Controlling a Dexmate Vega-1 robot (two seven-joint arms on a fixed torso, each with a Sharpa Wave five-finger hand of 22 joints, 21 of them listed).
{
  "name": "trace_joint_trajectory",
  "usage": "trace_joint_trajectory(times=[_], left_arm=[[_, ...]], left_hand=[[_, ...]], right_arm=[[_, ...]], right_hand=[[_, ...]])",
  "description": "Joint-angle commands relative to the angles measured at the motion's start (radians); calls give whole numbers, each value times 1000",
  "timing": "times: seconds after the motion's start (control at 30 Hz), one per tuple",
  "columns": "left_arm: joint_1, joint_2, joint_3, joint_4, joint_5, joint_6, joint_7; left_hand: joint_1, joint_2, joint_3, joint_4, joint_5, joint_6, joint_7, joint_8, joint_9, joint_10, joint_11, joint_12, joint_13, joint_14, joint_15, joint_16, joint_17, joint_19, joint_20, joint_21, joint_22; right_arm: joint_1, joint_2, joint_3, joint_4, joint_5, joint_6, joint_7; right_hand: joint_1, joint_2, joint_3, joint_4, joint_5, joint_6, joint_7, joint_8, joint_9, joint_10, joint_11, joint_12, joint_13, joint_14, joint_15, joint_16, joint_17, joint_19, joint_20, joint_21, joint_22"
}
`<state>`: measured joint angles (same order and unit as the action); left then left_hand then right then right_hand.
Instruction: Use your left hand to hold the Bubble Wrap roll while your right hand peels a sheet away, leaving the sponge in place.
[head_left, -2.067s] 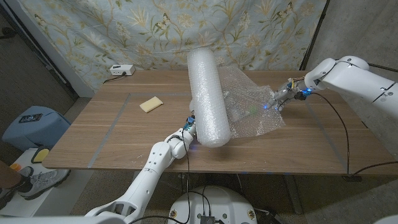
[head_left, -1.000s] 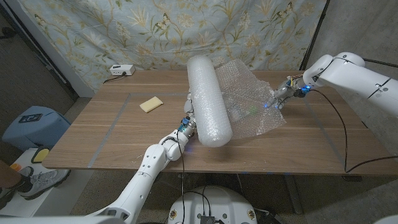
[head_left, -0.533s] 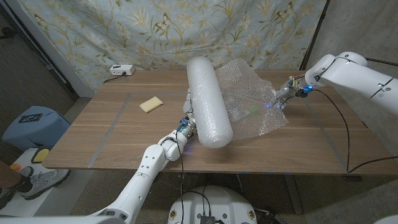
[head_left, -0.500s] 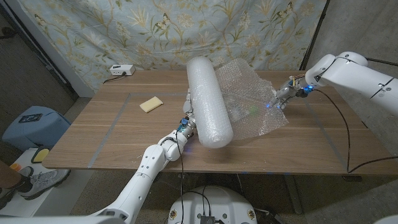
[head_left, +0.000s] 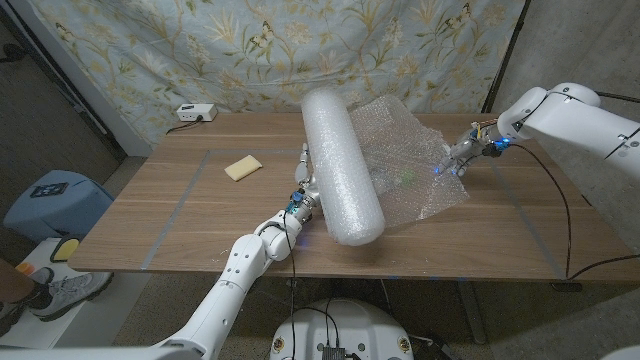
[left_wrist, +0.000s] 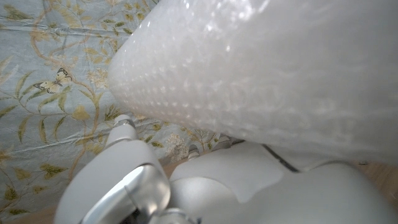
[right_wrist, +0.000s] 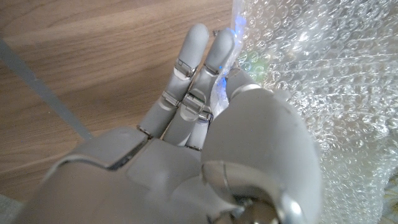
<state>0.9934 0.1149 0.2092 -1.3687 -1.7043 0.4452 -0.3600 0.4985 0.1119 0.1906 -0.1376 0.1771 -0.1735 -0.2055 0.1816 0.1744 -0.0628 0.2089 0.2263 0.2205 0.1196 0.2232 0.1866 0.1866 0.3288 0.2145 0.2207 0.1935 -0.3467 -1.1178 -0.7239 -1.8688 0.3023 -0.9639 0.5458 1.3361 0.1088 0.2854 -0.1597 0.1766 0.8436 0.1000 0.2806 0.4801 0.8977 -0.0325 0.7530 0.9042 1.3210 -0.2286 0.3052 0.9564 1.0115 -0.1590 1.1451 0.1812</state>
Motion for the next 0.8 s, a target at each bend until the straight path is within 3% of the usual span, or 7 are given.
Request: trace_joint_trajectory(times=[0.03, 0.8], left_arm=[[8, -9, 9, -2, -13, -9, 12], [9, 4, 16, -17, 1, -21, 40]], left_hand=[[-7, 5, 9, 2, 4, -60, -12, 3, 2, -11, 3, 2, 3, 2, 0, 2, 1, 7, -1, 4, 3], [7, 11, 29, -3, 1, -40, -12, 5, 2, -3, 2, 7, 5, 10, 0, 2, 2, 10, -1, 4, 3]], right_arm=[[-3, -23, 3, 4, -14, 5, 18], [9, 1, -5, 35, -37, 33, 39]], right_hand=[[9, -9, 9, 0, 8, 10, -2, -2, 2, 9, -4, -7, 2, 10, -2, -5, 3, -3, -53, 6, 3], [8, -11, 12, 0, 10, 12, -2, -8, 4, 13, -2, -14, 6, 15, -1, -10, 1, -12, -53, 24, 1]])
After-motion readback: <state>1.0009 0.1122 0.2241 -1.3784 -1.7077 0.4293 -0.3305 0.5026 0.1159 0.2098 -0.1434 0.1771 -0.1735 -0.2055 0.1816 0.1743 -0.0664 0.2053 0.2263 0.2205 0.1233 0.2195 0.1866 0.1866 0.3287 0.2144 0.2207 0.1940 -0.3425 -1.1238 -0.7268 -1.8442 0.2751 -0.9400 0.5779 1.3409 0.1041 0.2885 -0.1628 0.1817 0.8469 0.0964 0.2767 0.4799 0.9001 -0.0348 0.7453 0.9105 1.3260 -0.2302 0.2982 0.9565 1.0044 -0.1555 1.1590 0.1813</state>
